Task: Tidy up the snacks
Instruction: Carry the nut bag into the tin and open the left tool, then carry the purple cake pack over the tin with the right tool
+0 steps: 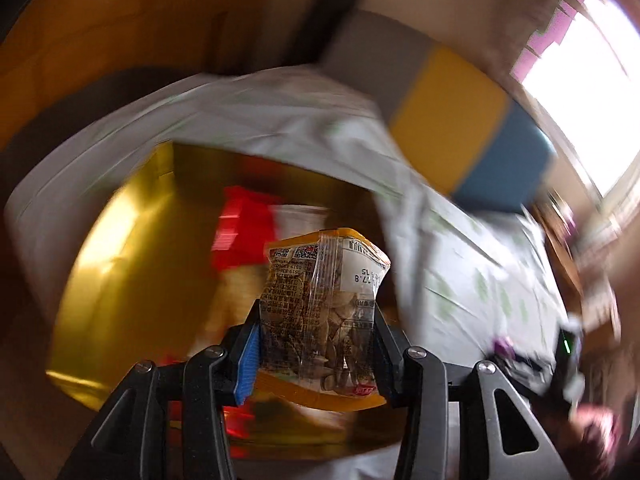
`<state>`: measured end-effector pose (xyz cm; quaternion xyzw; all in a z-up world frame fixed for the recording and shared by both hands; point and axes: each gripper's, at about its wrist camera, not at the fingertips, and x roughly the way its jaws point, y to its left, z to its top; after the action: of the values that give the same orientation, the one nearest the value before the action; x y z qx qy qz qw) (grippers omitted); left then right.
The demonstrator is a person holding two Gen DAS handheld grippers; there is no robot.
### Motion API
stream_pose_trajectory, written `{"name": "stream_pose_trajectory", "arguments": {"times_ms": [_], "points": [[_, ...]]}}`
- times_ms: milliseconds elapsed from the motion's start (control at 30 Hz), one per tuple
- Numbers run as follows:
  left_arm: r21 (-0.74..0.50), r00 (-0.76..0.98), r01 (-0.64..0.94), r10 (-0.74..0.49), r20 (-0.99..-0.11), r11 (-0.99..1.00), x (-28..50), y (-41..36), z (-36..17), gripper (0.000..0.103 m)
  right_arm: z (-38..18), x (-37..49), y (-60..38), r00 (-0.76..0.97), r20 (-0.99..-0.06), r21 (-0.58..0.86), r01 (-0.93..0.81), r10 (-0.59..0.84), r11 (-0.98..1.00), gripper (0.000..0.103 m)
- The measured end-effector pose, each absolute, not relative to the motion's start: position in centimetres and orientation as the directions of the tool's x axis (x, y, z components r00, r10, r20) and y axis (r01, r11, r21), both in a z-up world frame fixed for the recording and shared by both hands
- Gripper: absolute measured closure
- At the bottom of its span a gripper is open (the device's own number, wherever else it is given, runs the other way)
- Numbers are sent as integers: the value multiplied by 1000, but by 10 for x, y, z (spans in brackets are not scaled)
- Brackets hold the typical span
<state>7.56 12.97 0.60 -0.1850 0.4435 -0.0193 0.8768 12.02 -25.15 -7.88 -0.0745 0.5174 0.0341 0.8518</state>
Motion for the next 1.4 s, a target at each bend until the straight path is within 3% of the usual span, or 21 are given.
{"name": "stream_pose_trajectory", "arguments": {"times_ms": [200,600,933,1133,1400], "points": [[-403,559,-316,-174,-810,859,96,185,-23,56,-79,120,-252,462,-887,-88,-134,-16,987,61],[-313,450,-355,-132,-883,881,129,194,-60,50,-80,121,-253,462,-887,-82,-130,-12,988,59],[-283,520,-342,-70,-851,896,104,191,-38,45,-81,121,-253,465,-885,-92,-131,-21,987,59],[-113,562,-300,80,-824,947,82,167,-27,49,-80,120,-251,473,-880,-116,-137,-38,984,60],[-39,604,-246,121,-788,969,60,139,-19,49,-80,120,-252,476,-878,-115,-132,-39,984,60]]}}
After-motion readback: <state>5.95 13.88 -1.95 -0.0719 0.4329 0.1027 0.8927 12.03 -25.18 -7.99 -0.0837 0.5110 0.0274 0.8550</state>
